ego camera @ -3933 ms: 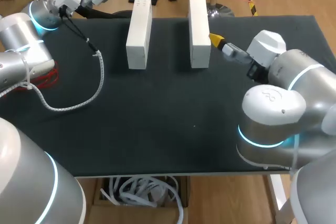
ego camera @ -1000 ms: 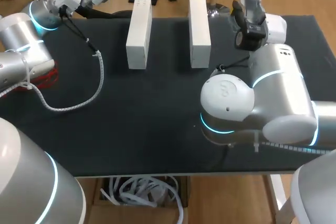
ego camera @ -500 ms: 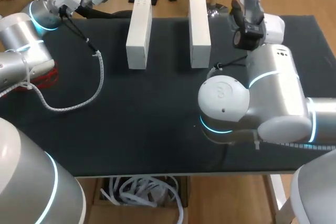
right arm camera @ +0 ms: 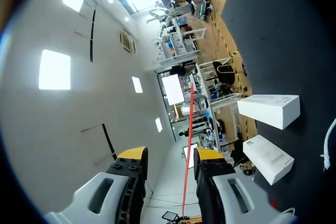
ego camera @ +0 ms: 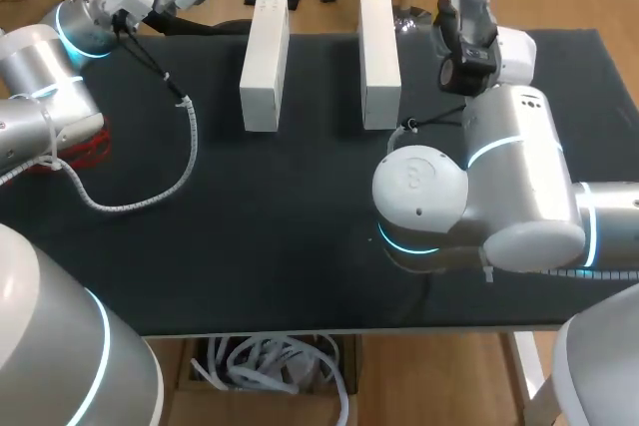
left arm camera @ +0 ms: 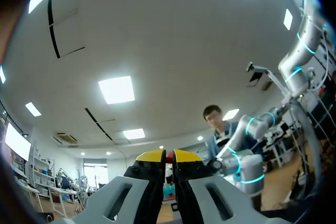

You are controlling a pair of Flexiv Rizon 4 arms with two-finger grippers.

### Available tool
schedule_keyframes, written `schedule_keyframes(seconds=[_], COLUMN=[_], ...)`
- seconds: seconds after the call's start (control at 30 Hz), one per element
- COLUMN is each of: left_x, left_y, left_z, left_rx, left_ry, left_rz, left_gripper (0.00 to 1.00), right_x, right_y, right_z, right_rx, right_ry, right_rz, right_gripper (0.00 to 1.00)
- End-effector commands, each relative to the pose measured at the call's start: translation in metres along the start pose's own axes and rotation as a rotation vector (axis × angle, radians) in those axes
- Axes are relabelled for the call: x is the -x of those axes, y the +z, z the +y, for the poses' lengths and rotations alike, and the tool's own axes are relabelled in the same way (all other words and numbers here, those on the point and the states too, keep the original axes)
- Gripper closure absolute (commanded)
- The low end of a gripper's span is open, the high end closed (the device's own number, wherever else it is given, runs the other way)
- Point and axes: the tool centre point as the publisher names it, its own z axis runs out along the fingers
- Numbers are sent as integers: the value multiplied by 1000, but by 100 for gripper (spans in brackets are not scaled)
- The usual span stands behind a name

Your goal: Grab the tape and strap the tape.

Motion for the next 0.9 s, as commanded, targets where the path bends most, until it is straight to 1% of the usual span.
schedule_keyframes(seconds=[0.03,0.6,0.7,0.83,0.9], left_x=[1,1,1,1,1], left_y=[-1,-1,-1,-1,-1], left_z=[1,1,1,1,1], left_rx=[-2,-2,-2,-2,-2], left_ry=[1,1,1,1,1], left_rz=[3,3,3,3,3], left_gripper=[100,100,100,100,100], right_x=[0,3,3,3,3], right_y=[-2,-4,-3,-3,-3], right_z=[-3,-4,-5,-4,-4], right_rx=[7,9,10,17,19], right_ry=[1,7,7,2,1], right_rz=[-7,-10,-9,-11,-11], right_gripper=[62,68,71,72,76])
